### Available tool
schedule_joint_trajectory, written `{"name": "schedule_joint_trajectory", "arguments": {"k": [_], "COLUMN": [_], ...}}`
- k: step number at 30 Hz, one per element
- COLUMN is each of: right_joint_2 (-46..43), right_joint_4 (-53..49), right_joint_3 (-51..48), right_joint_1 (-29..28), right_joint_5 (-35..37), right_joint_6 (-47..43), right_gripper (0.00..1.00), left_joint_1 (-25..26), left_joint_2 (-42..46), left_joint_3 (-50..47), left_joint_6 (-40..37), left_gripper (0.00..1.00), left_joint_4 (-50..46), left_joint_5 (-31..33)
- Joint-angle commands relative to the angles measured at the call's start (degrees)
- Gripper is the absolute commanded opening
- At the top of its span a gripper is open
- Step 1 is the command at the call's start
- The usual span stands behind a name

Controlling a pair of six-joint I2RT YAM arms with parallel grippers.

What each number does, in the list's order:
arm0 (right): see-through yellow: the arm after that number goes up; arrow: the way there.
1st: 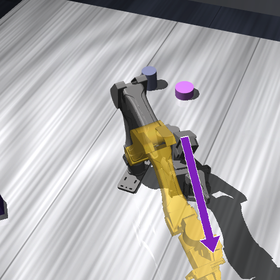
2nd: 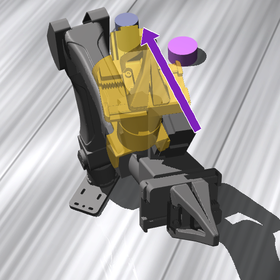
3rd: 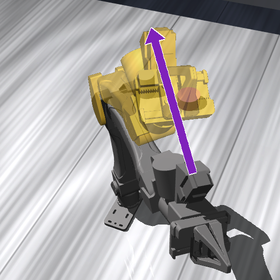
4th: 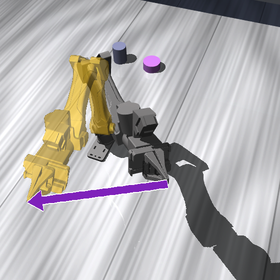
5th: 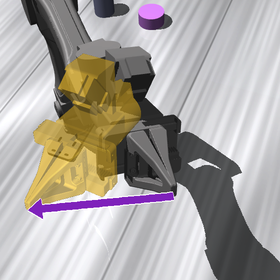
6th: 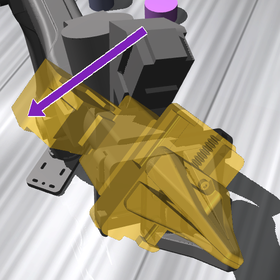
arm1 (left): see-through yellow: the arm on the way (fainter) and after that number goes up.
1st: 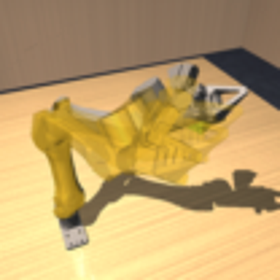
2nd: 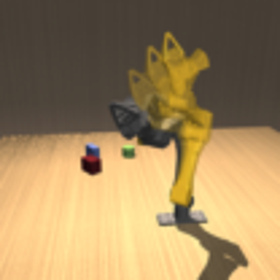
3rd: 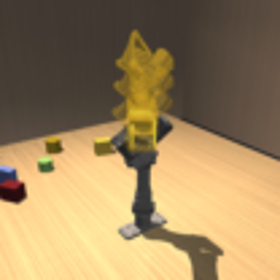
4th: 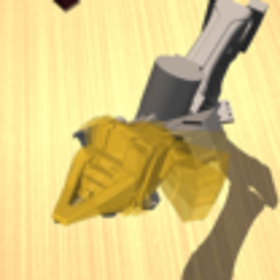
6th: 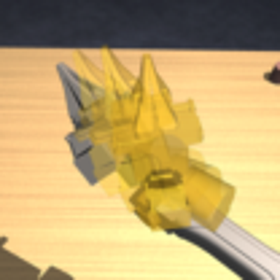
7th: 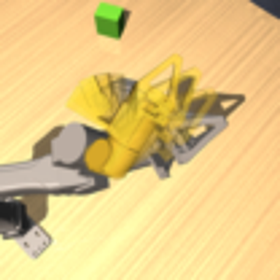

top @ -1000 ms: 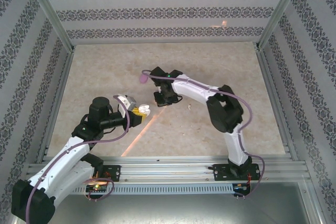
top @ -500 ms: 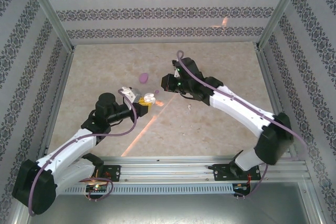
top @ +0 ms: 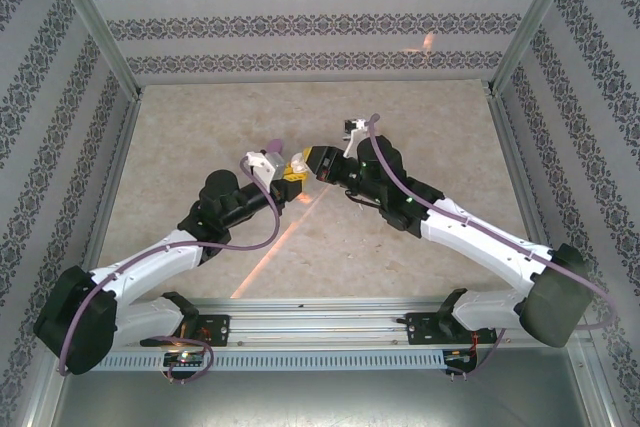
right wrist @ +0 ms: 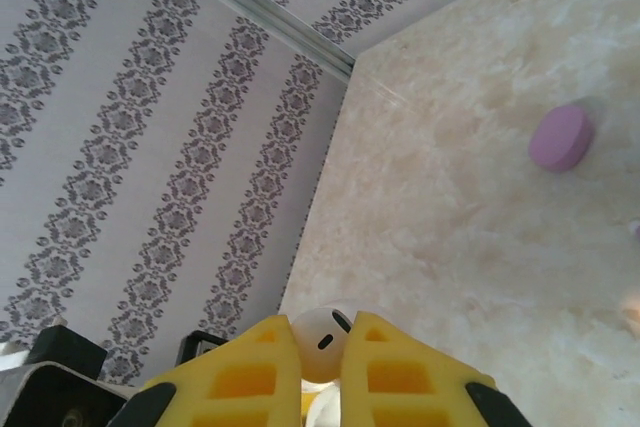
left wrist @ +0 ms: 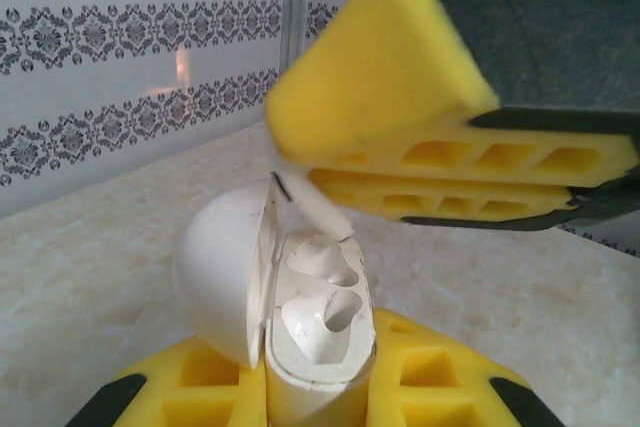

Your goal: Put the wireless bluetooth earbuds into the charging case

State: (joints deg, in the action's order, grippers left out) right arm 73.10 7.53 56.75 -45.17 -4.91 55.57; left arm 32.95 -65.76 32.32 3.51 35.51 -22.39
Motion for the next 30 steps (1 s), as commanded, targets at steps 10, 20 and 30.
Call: {"name": "schedule_joint_trajectory", "arguments": {"k": [10, 20, 30], "right_joint_2": [0.9, -0.11, -1.36], "right_joint_4": [7.89, 9.87, 10.18], "right_joint_3": [-1.66, -4.73, -6.21], "right_joint_1": [-3.02, -5.11, -5.19], "right_joint_5": [3.08, 7.87, 10.4], "right_joint_6": [1.48, -0.64, -2.84], "right_gripper": [0.1, 0.09, 0.09], "left_joint_1": [1.43, 1.42, 1.42], "left_joint_2": [1.75, 1.58, 1.77], "left_joint_3": [0.9, 1.26, 1.29], "left_joint_6": [2.53, 5.06, 5.06], "left_gripper": [0.07, 0.06, 0.06], "left_joint_4": [5.53, 7.29, 7.39], "left_joint_5": [3.53, 4.09, 3.9]}}
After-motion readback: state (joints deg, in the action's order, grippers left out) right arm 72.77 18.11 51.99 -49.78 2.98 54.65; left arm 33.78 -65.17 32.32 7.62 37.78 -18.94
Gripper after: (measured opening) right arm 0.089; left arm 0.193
